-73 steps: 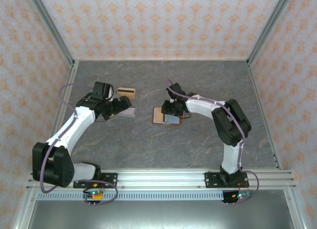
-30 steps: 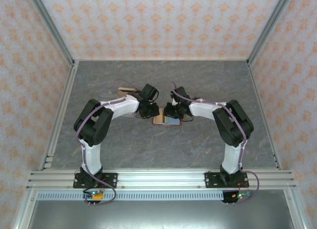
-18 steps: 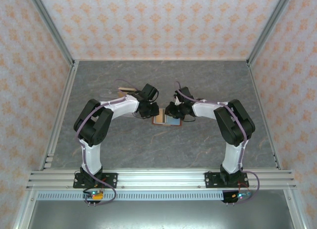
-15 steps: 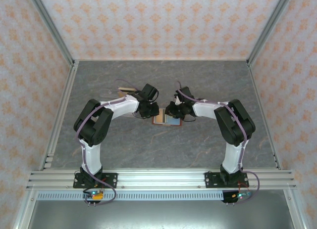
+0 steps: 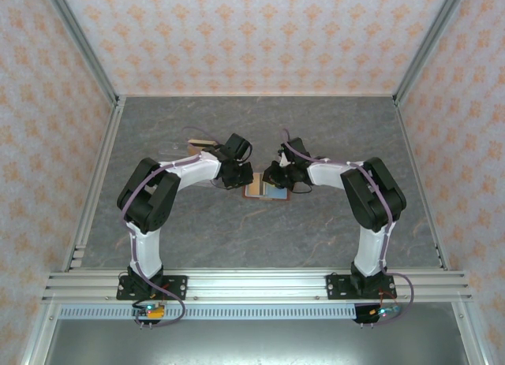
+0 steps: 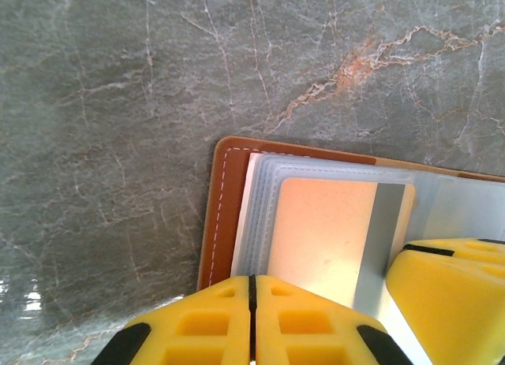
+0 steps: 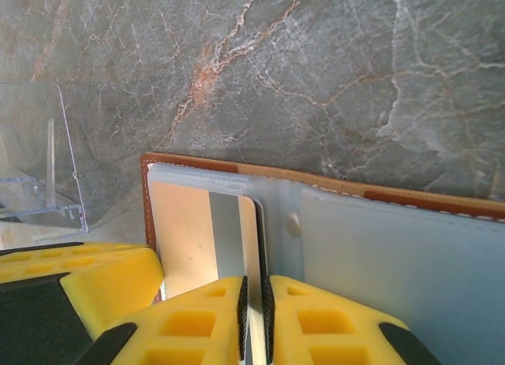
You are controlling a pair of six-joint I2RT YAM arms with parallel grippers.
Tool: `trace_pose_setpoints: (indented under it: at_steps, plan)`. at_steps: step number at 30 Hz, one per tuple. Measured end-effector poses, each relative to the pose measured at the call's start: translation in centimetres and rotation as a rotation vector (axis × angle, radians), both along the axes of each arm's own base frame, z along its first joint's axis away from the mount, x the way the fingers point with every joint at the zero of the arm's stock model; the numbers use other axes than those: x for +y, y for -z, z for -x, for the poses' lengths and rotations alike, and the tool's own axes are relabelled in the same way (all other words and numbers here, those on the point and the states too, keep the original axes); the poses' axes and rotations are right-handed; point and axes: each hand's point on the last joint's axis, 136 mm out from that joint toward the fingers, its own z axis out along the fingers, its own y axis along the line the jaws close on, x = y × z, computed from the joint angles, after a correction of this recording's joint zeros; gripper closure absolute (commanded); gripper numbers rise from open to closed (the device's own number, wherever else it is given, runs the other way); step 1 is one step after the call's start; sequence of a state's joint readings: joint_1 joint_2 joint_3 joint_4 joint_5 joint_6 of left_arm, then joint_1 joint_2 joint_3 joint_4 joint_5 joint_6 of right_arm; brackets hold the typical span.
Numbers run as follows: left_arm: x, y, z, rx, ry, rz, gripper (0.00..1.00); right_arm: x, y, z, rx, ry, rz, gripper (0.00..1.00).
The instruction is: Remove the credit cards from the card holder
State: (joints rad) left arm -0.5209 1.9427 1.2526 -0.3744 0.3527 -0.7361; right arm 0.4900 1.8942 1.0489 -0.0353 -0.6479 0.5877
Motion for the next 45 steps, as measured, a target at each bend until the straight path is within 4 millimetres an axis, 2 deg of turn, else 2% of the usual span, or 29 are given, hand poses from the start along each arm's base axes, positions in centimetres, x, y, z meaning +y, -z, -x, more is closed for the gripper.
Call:
trace_pose_setpoints:
  at_steps: [14,20,37,45]
  plan:
    - [0.1,0.1,0.0,0.003,-0.002,0.005,0.93,0.0,-0.8,0.0,-0.051,0.0,-0.07,0.96]
    - [0.2,0.2,0.1,0.003,-0.003,0.004,0.91,0.1,-1.3,-0.1,-0.071,0.003,-0.082,1.0]
    - [0.2,0.6,0.4,0.008,0.001,0.011,0.9,-1.3,-1.4,-0.1,-0.072,0.051,-0.089,1.0]
    - [0.1,0.3,0.4,0.003,0.003,0.016,0.9,-2.5,-0.5,-0.2,-0.054,0.084,-0.007,1.0]
